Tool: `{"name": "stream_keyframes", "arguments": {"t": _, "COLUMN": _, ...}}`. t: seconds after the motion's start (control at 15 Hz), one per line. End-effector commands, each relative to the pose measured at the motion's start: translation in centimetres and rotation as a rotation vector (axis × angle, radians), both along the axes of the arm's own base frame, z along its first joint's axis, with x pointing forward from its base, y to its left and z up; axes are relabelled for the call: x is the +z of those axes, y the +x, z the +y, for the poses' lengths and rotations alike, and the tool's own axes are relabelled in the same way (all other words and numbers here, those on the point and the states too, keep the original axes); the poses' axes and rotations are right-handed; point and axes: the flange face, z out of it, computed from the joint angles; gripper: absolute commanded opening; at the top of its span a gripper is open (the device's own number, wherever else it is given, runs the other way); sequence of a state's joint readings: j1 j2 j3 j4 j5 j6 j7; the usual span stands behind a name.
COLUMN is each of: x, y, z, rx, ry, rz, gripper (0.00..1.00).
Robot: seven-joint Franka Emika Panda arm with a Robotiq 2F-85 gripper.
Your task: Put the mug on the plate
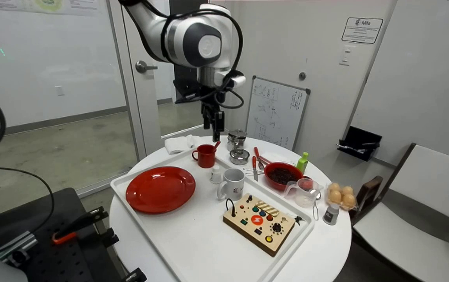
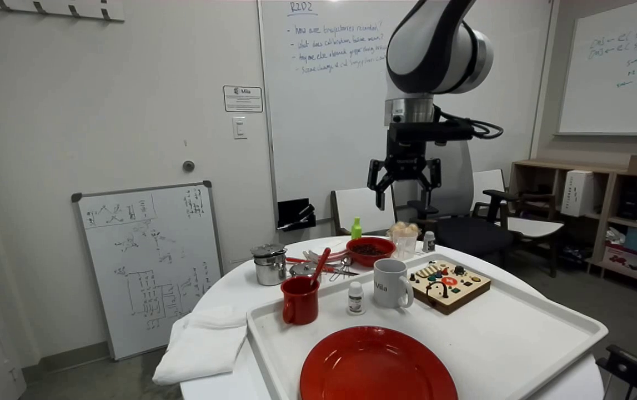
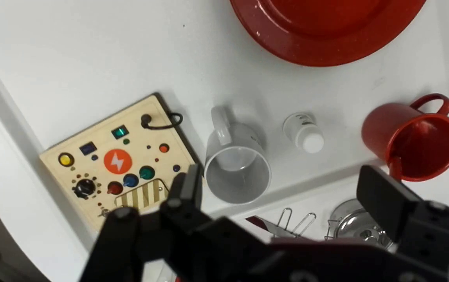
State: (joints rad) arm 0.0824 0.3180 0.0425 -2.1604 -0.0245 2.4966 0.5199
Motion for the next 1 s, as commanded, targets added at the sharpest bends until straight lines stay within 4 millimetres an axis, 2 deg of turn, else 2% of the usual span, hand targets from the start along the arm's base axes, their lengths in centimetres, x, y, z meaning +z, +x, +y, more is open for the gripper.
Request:
{"name": "stream_keyframes", "arguments": {"t": 0.0, "x": -3.6, "y": 3.3, "z": -1.5, "rx": 0.158, "ry": 0.002, "rz": -0.05, "gripper": 1.0}}
{"name": "stream_keyframes", "arguments": {"t": 0.4, "x": -9.7, "y": 7.1, "z": -2.2, "rx": 0.484, "ry": 0.046, "rz": 0.026, "gripper": 1.0}}
{"name": "stream_keyframes", "arguments": {"t": 0.53, "x": -11.4, "y": 8.1, "z": -2.3, "rx": 0.504, "ry": 0.023, "rz": 0.057, "gripper": 1.0}}
{"name": "stream_keyframes", "arguments": {"t": 0.73, "x": -13.0, "y": 9.3, "z": -2.6, "rx": 0.48, "ry": 0.02, "rz": 0.122, "gripper": 1.0}}
{"name": "stream_keyframes", "arguments": {"t": 0.8, "x": -12.2, "y": 7.7, "z": -2.6, "rx": 0.473, "ry": 0.032, "rz": 0.091, "gripper": 1.0}}
{"name": "stream_keyframes", "arguments": {"t": 0.93, "x": -12.8, "y": 7.9, "z": -2.7, "rx": 0.471, "ry": 0.034, "rz": 0.097, "gripper": 1.0}}
